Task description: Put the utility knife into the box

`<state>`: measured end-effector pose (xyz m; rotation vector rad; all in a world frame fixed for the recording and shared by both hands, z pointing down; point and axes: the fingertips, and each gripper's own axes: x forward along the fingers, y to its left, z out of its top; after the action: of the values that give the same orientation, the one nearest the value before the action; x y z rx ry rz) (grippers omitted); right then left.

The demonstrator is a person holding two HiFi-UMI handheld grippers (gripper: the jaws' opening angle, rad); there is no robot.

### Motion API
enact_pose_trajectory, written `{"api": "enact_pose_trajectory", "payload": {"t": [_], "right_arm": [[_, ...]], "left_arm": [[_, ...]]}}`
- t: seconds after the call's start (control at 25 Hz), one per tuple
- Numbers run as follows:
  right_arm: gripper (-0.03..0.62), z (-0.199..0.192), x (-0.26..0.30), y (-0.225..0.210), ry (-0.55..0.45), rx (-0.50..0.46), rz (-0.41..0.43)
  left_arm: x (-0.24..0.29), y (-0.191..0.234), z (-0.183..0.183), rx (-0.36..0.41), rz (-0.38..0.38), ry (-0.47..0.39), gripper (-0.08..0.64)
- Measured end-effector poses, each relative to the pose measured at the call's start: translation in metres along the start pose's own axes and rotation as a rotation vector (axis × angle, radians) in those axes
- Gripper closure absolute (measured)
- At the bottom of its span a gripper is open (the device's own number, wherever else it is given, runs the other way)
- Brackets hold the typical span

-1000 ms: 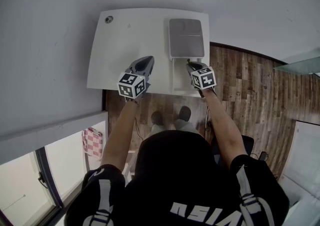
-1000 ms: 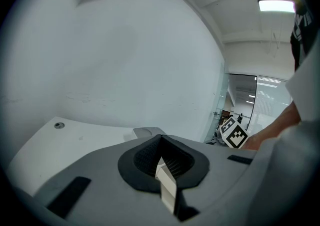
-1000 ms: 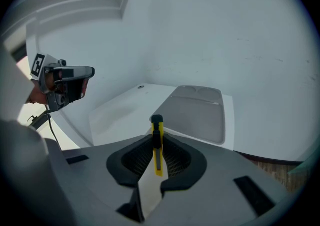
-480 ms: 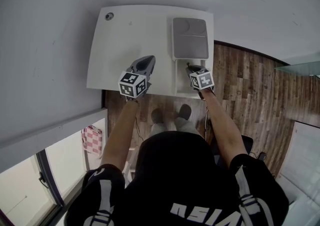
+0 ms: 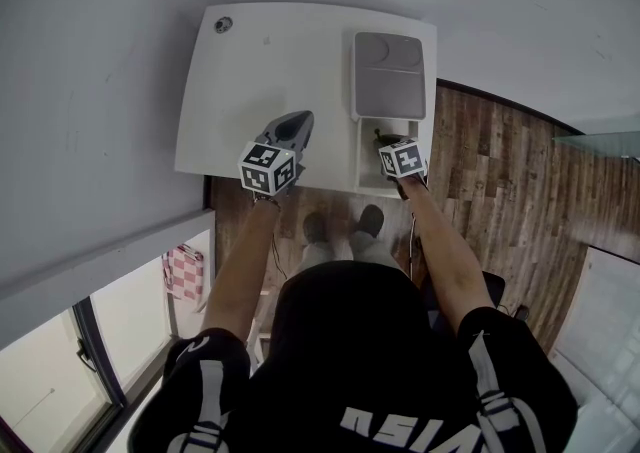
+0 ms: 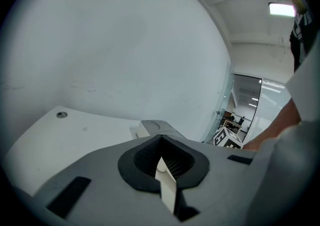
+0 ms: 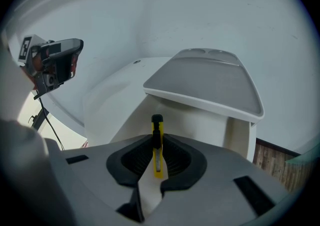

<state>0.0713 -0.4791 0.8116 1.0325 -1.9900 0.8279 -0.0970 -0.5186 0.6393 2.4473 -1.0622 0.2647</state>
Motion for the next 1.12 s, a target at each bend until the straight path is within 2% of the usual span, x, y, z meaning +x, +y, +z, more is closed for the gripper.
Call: {"api": "enact_pose_trajectory", "payload": {"t": [0.56,0.92,1.12], "right_arm": [[0.503,-0.009,0.003,-0.004,0.041,0.017,-0.045],[0.506,0.011,-0.023,-0.007,-0.067,0.035,-0.067],[0.515,0.030,-0.050,-0.009,-0.143,0.009,-0.094]], "left_arm": [[-0.008,0.006,-0.003,-0.008,0.017,0.006,0.535],[-0.008,-0.005,0.007,0.014,0.005,-0.010,0.535],[-0.005,-0.019,0.018,0.034,-0.010,-0.028,0.535]]}}
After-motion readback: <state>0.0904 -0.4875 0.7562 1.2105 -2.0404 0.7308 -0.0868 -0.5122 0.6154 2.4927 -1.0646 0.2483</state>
